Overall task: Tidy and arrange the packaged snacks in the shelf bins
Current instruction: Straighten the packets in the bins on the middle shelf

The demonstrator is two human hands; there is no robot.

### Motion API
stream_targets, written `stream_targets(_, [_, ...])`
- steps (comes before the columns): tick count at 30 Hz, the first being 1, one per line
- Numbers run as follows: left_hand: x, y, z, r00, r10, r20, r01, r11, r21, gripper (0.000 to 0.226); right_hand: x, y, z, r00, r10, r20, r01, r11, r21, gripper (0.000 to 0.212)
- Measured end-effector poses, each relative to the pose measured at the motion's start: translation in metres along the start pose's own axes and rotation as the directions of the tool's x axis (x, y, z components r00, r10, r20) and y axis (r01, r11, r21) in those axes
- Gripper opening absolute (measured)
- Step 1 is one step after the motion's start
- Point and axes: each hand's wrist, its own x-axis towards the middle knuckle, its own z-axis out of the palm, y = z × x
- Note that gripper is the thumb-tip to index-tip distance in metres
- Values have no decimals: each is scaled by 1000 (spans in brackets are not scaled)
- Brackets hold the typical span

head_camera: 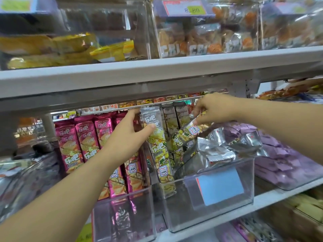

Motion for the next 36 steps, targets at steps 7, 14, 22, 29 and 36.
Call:
stream_targets(7, [-1,1,-1,1000,-16,6,16,1000,-27,71,-3,-3,-4,993,21,-114,-3,987,160,44])
stream_targets(14, [-3,6,-3,998,-31,48,31,1000,1,79,-9,-23,-14,996,-42,84,36,996,79,55])
stream_targets(22, [-4,10,-1,998,-55,26,55,998,-2,76,-16,-21,-23,955,11,297,49,980,-193,37])
stream_targets(29, [-8,11,-4,999,-42,23,42,999,22,77,-16,-33,-22,914,83,397,18,969,-244,35])
stream_targets(36, [-8,11,-3,999,31,12,-31,1000,-4,73,-20,-32,-18,970,49,237,25,954,-298,37])
